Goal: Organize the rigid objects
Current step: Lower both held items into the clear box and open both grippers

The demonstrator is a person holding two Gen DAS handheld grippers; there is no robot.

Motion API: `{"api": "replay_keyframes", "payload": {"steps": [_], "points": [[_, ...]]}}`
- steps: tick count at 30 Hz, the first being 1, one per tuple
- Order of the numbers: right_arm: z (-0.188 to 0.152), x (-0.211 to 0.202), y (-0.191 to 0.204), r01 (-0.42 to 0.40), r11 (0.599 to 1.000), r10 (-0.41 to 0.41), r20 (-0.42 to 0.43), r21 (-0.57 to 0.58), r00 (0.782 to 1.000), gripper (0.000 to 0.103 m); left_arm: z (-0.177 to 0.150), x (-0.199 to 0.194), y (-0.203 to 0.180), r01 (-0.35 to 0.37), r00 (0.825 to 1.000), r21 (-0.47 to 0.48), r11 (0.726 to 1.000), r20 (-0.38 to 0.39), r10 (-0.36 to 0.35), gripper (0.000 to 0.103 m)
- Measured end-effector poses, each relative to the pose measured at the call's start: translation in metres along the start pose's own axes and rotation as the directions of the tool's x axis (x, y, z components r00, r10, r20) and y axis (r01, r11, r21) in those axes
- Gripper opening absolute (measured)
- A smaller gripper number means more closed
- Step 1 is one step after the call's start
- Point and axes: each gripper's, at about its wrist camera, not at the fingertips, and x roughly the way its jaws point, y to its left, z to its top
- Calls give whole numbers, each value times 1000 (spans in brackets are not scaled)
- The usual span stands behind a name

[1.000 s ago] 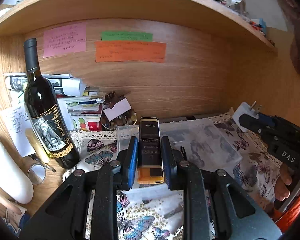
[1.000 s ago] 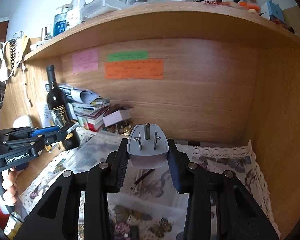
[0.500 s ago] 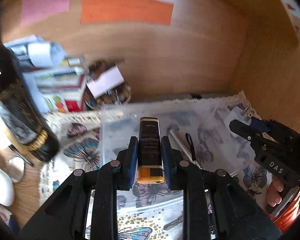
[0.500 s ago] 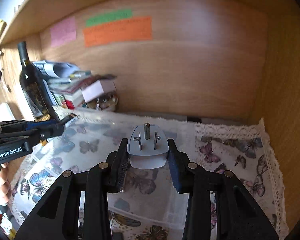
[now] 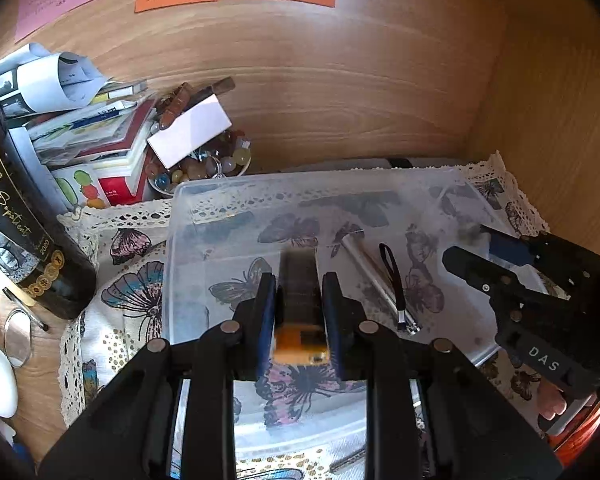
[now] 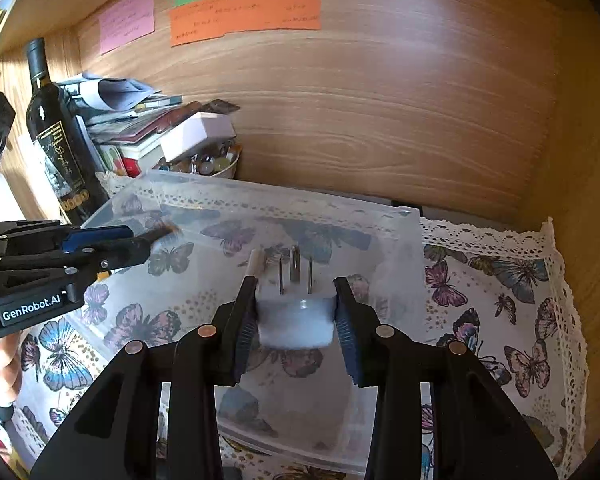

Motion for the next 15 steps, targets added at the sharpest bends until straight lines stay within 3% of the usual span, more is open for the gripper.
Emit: {"api": "replay_keyframes", "payload": {"steps": [11, 15], "points": [[5, -15, 5, -1, 1000, 2, 36, -17, 999, 35, -2, -24, -1, -31, 999, 5, 1000, 45, 31, 23], [5, -38, 8, -7, 1000, 9, 82, -30, 997, 39, -6, -45, -6, -40, 996, 24, 999, 84, 38, 37]]}}
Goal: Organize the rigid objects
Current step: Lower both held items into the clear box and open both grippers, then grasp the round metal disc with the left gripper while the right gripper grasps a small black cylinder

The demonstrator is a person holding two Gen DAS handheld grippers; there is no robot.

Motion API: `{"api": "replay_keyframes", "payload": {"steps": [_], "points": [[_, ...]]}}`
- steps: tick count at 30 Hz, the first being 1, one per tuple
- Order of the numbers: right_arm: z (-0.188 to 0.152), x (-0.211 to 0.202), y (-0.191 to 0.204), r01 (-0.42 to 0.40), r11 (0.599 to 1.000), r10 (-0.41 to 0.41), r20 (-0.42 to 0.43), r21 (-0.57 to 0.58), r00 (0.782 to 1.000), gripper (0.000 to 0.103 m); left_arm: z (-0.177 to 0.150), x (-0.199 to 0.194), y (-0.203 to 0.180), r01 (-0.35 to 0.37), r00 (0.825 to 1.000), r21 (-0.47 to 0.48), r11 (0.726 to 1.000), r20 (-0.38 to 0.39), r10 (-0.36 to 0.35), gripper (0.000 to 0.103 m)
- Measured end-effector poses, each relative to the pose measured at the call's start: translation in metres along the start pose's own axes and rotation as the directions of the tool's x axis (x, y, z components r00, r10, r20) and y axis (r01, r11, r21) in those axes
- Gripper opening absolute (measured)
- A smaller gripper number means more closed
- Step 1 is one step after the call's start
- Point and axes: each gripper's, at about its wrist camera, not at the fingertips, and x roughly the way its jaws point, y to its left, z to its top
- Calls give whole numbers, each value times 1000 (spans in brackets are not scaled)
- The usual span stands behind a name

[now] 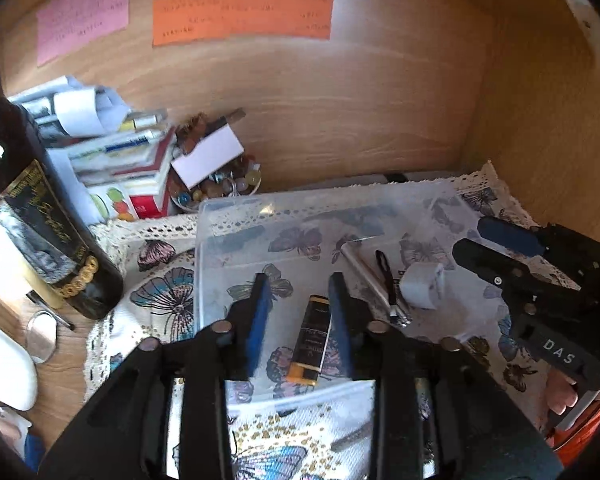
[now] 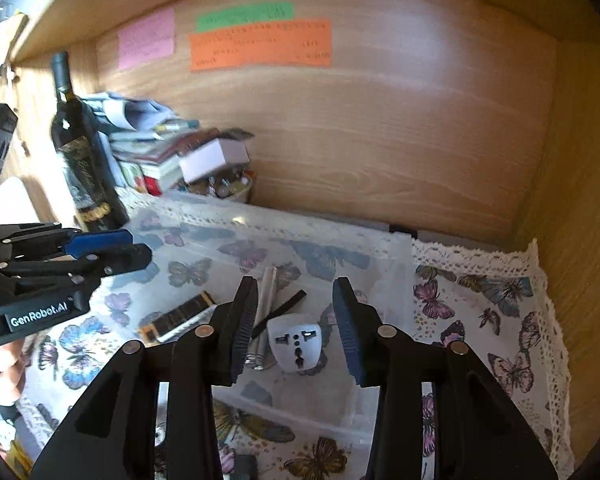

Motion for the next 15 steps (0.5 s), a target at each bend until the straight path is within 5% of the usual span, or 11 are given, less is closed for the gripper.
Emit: {"api": "replay_keyframes", "payload": {"steps": [2, 10, 15], "points": [[0, -14, 2, -1, 1000, 1, 30, -6, 1000, 43, -2, -12, -3, -12, 999, 12, 1000, 33, 12, 51], [-10, -53, 9, -2, 1000, 5, 78, -30, 997, 43, -17, -52, -8, 0, 996, 26, 1000, 91, -2, 63], [-26, -64, 15, 6, 999, -4, 57, -47, 998, 44, -41, -56, -9, -3, 998, 38, 999, 64, 1, 67]]}}
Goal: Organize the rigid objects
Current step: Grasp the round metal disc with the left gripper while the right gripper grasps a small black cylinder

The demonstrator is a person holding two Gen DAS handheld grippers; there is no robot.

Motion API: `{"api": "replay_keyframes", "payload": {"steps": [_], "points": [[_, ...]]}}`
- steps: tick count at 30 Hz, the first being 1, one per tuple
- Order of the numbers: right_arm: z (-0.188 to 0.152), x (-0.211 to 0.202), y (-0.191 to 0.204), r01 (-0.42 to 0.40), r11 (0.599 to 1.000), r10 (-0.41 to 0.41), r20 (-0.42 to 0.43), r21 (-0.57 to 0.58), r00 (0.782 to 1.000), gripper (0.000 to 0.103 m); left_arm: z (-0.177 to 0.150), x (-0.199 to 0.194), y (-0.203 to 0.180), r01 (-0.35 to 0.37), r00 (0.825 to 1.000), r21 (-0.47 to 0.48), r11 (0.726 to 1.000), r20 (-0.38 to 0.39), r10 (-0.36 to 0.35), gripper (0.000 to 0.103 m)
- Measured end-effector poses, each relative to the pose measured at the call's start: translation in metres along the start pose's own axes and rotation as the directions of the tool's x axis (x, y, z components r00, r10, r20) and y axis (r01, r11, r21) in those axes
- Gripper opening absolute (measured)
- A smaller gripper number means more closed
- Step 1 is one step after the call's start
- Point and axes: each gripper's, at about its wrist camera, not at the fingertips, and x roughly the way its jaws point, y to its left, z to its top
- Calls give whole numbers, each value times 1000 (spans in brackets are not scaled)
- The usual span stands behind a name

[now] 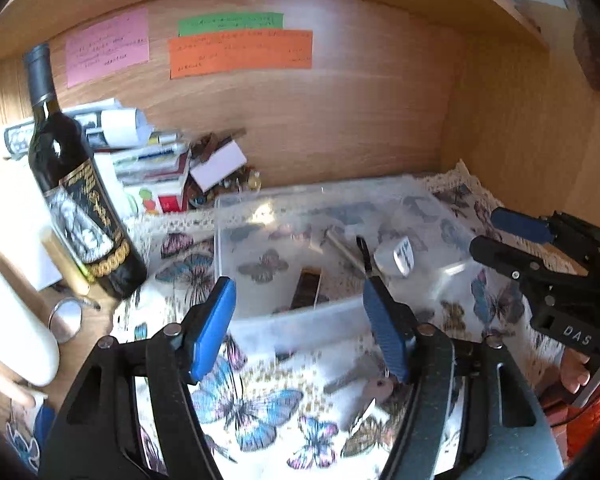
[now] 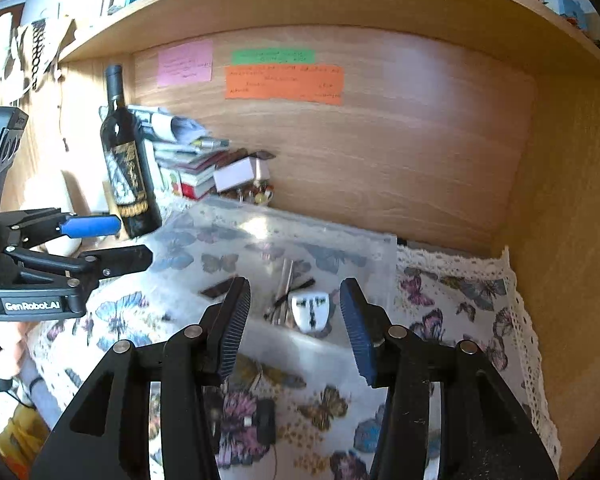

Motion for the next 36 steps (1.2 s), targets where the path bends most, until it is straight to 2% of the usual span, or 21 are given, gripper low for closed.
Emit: {"api": "replay_keyframes", "payload": {"steps": [5, 12, 21, 27, 28, 31, 36], "points": [[-20, 4, 3, 4, 1000, -3, -65, 6, 998, 46, -25, 3, -2, 3, 999, 4, 1000, -36, -2, 68], [-52, 17, 4, -5, 1000, 4, -176, -5, 984, 46, -53, 6, -9, 18, 998, -1, 1000, -67, -18, 67], [-80, 33, 11, -71, 997, 75, -279, 27, 957, 46, -83, 12, -30, 67, 989, 18, 998, -133, -64, 57], [-88, 41, 18, -86, 996, 83, -314, 6, 946, 45, -97, 15, -47, 107, 980, 37, 994, -170, -99, 52], [-88, 41, 19, -86, 996, 84, -311, 7, 947, 43, -99, 15, -50, 111, 980, 40, 993, -173, -102, 49], [-87, 41, 20, -91, 996, 89, -306, 8, 948, 24, -101, 17, -56, 123, 977, 50, 991, -183, -112, 40], [-88, 38, 20, -76, 997, 79, -293, 21, 953, 24, -99, 26, -64, 150, 970, 41, 988, -200, -139, 26]]}}
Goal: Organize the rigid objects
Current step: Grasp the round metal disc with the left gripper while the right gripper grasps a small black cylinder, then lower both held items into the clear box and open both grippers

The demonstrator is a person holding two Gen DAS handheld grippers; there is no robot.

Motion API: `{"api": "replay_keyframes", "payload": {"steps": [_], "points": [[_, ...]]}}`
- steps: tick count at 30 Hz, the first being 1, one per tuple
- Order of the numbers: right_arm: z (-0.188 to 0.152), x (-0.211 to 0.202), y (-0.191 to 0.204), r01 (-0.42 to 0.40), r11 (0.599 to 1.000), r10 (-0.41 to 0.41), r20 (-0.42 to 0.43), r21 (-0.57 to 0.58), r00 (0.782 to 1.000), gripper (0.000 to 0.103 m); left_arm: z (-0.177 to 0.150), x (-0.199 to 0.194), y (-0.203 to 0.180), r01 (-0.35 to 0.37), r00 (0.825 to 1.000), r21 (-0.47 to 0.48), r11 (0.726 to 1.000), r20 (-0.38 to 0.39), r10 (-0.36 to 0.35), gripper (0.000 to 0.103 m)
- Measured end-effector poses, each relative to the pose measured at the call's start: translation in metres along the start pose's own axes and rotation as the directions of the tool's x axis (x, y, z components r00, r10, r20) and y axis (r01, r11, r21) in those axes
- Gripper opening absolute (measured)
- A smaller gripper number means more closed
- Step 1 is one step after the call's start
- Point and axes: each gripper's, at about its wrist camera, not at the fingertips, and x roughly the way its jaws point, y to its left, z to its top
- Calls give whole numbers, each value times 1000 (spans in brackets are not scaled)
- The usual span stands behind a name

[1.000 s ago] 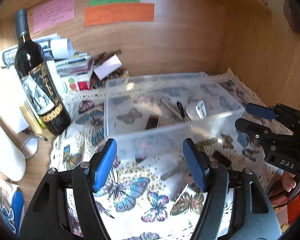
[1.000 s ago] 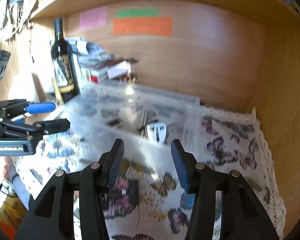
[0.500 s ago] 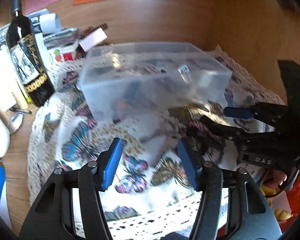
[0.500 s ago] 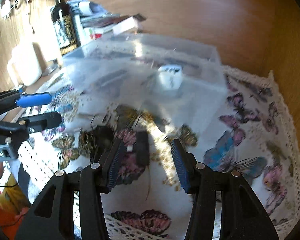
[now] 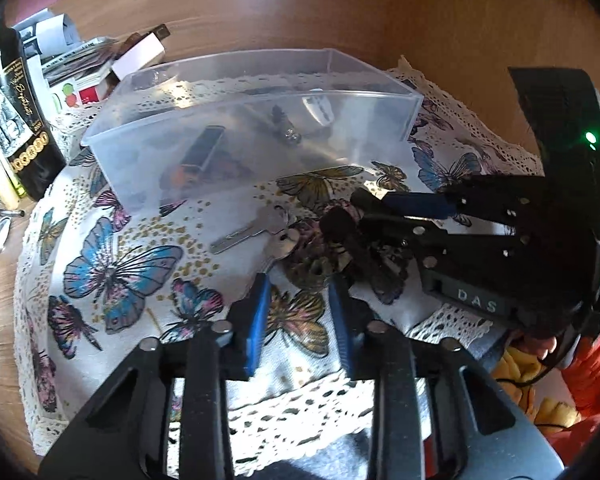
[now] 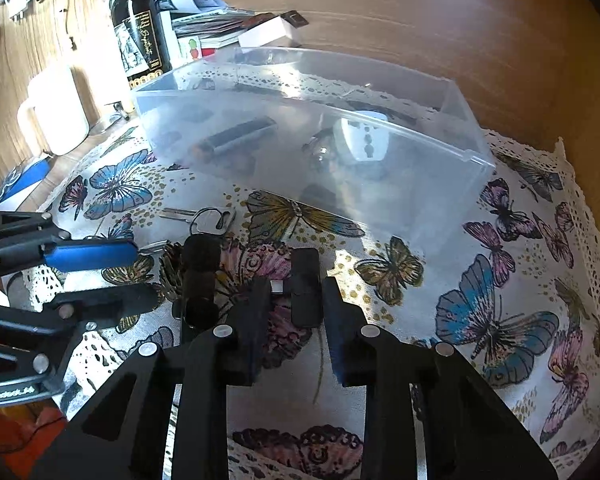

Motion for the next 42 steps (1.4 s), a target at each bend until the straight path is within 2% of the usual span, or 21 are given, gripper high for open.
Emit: {"api": "replay_keyframes", "payload": {"steps": [4, 10, 13, 17, 21, 23, 30, 35, 42], "points": [[-5, -9, -8, 6, 1000, -6, 20, 30, 1000, 24, 7, 6, -2, 29, 1000, -7, 1000, -11, -29, 24], [-12, -23, -22, -3, 998, -1, 55, 69, 999, 24, 16, 17, -5, -12, 1000, -15, 1000, -24, 12, 25], [-14, -27, -24, -6, 997, 1, 66, 72, 998, 24, 17, 18, -6, -33, 999, -11, 999, -26, 33, 30], [-16, -30, -23, -13, 997, 7, 81, 73, 997, 24, 23, 24, -4, -64, 998, -16, 998, -27, 64, 45], [-16, -31, -22, -19, 997, 12, 91, 74, 996, 24, 30, 33, 3, -52, 998, -44, 998, -45, 50, 44], [-16, -31, -21, -20, 997, 13, 95, 74, 995, 24, 31, 34, 4, -52, 998, -42, 998, -37, 51, 33], [-12, -35, -21, -20, 996, 11, 111, 84, 994, 24, 25, 25, 10, -29, 999, -65, 997, -22, 27, 33], [-5, -42, -20, -19, 996, 7, 140, 83, 990, 24, 19, 5, 13, -28, 999, -57, 998, 15, 29, 33], [14, -52, -15, -12, 998, 0, 200, 61, 980, 24, 33, -33, 22, -32, 989, -72, 997, 142, 42, 33]]}}
